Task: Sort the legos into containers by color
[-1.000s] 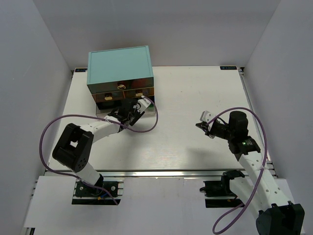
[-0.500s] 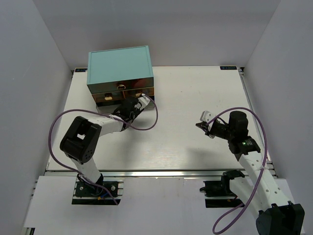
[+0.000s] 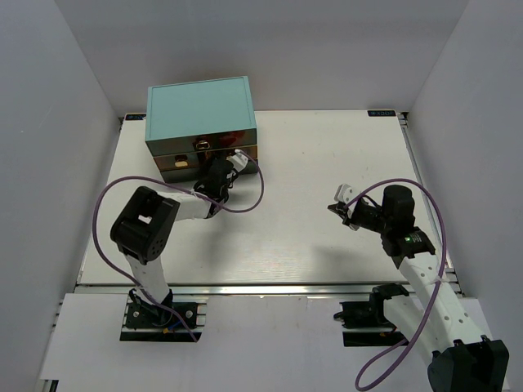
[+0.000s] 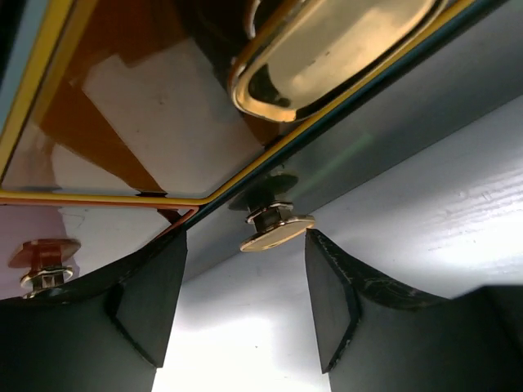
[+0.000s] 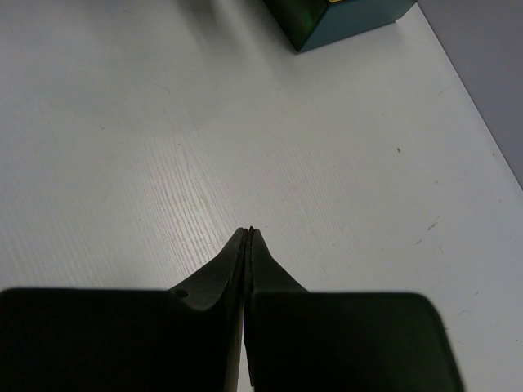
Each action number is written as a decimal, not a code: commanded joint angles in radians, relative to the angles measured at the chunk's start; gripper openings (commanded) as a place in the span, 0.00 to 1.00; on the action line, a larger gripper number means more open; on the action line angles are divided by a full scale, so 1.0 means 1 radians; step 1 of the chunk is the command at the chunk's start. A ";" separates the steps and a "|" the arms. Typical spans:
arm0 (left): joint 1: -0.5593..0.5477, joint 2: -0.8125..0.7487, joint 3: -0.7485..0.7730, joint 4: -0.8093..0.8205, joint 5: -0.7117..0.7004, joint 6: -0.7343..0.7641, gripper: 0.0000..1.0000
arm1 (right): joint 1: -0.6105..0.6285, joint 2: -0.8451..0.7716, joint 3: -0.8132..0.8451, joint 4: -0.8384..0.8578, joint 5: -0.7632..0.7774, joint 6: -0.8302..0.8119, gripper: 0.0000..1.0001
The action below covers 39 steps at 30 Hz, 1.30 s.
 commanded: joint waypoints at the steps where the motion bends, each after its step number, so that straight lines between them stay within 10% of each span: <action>1: 0.006 0.012 0.015 0.124 -0.063 0.007 0.71 | 0.002 -0.001 0.009 0.041 0.001 0.010 0.00; 11: 0.006 0.004 -0.002 0.147 -0.086 -0.013 0.72 | 0.002 0.010 0.007 0.041 0.007 0.010 0.00; 23: -0.007 -0.393 -0.033 -0.150 0.074 -0.255 0.72 | -0.002 0.026 0.004 0.043 0.001 0.021 0.00; 26: -0.007 -0.502 0.001 -0.297 0.181 -0.428 0.72 | -0.004 0.030 0.004 0.071 0.011 0.068 0.20; 29: 0.004 -0.611 0.016 -0.460 0.385 -0.598 0.78 | -0.005 0.028 0.004 0.116 0.048 0.183 0.87; 34: 0.004 -0.827 -0.146 -0.400 0.785 -0.649 0.98 | -0.025 0.034 0.012 0.166 0.103 0.349 0.89; 39: -0.007 -0.950 -0.229 -0.370 0.890 -0.605 0.98 | -0.054 0.062 0.076 0.190 0.272 0.551 0.89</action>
